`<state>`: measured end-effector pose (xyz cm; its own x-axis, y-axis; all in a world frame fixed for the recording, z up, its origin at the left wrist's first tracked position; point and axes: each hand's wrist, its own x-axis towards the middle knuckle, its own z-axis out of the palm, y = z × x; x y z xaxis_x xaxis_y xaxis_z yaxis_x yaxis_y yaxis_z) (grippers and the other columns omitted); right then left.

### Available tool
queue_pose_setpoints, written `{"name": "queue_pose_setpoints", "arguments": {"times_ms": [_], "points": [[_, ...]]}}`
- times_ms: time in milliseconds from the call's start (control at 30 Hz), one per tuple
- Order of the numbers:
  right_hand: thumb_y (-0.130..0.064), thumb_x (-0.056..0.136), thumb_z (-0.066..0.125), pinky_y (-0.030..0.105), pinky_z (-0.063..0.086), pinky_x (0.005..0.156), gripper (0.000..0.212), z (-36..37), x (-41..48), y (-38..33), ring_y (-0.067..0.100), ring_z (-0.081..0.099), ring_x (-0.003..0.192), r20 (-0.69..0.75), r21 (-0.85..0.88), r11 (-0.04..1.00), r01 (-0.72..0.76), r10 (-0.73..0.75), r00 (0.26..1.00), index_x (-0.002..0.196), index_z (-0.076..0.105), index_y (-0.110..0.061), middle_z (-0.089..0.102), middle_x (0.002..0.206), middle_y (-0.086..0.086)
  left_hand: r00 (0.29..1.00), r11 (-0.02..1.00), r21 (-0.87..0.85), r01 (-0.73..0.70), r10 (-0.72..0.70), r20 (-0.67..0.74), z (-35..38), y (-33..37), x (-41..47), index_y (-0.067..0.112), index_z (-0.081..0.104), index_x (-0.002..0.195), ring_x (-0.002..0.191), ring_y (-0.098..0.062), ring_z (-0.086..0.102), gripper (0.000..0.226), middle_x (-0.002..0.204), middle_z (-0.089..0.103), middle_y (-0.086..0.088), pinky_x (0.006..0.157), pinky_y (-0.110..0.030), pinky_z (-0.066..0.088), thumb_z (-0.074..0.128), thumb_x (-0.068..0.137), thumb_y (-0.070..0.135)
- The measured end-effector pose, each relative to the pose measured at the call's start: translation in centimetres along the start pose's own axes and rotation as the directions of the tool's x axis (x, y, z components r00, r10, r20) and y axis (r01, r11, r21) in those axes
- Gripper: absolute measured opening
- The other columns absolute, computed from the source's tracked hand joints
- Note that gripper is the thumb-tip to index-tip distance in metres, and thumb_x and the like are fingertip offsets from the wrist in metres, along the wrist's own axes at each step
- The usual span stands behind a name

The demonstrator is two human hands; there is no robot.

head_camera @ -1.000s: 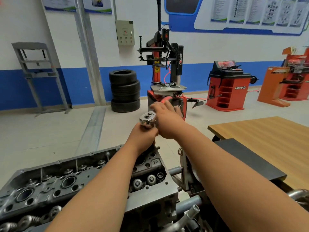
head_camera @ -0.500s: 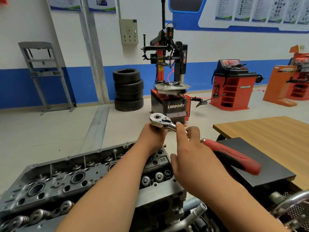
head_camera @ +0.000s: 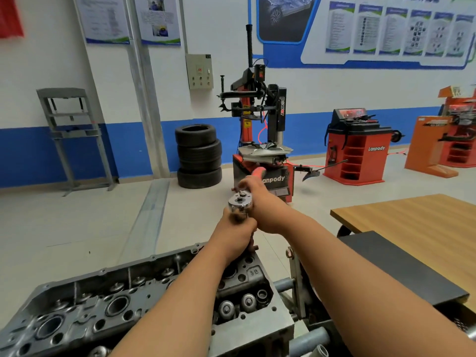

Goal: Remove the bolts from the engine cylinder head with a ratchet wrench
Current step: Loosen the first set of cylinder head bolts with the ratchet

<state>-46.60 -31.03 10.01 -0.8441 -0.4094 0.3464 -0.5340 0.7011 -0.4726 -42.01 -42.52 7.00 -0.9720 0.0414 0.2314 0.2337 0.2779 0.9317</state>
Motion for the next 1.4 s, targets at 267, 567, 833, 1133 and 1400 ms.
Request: {"name": "queue_pose_setpoints", "arguments": {"times_ms": [267,567,833,1133,1400], "points": [[-0.021,0.086,0.05,0.025,0.026,0.048,0.074,0.2,-14.0,-3.5,0.017,0.038,0.062,-0.25,-0.372,0.909,-0.187,0.096,0.963,0.139,-0.001,-0.033,0.013,0.13,-0.001,0.995,0.998,0.065,0.021,-0.028,0.097,0.2,0.2,-0.1,0.012,0.046,0.076,0.038,-0.008,0.039,0.015,0.044,0.042,0.003,0.039,-0.016,0.036,0.041,0.085,0.001],[-0.01,0.087,0.051,0.043,0.05,0.075,0.04,-1.4,-5.5,-1.0,0.032,0.059,0.09,-0.277,-0.128,0.949,-0.287,0.244,0.929,0.124,0.04,-0.021,0.031,0.128,0.005,0.997,0.996,-0.081,0.031,-0.025,0.073,-0.1,-0.3,0.1,0.002,0.05,0.089,0.043,-0.014,0.053,0.008,0.047,0.052,-0.001,0.044,-0.022,0.044,0.055,0.084,-0.001],[-0.01,0.081,0.069,0.021,0.041,0.084,0.047,0.0,1.0,-1.4,0.018,0.053,0.091,0.0,0.041,0.998,-0.049,0.049,0.999,0.121,0.045,-0.017,0.028,0.131,0.003,0.99,0.994,-0.023,0.103,-0.101,0.096,-0.4,-0.2,0.6,0.009,0.046,0.059,0.039,-0.019,0.043,0.023,0.046,0.042,-0.005,0.041,-0.02,0.041,0.042,0.079,0.001],[-0.015,0.083,0.053,0.029,0.034,0.054,0.078,0.8,-13.6,-4.8,0.023,0.053,0.076,-0.301,-0.332,0.9,-0.283,0.183,0.936,0.14,0.0,-0.028,0.009,0.136,0.002,0.989,0.994,0.08,0.073,-0.083,0.124,0.3,0.5,0.1,0.012,0.04,0.055,0.042,-0.017,0.034,0.031,0.046,0.037,-0.004,0.039,-0.018,0.034,0.04,0.083,-0.001],[-0.012,0.088,0.048,0.037,0.044,0.064,0.05,-1.3,-7.2,-0.8,0.028,0.057,0.085,-0.318,-0.221,0.926,-0.305,0.228,0.92,0.133,0.029,-0.023,0.026,0.13,0.002,0.988,0.991,-0.099,0.085,-0.072,0.133,0.1,-0.2,0.3,0.014,0.048,0.059,0.043,-0.02,0.043,0.032,0.044,0.042,-0.002,0.042,-0.019,0.042,0.052,0.085,-0.002]]}}
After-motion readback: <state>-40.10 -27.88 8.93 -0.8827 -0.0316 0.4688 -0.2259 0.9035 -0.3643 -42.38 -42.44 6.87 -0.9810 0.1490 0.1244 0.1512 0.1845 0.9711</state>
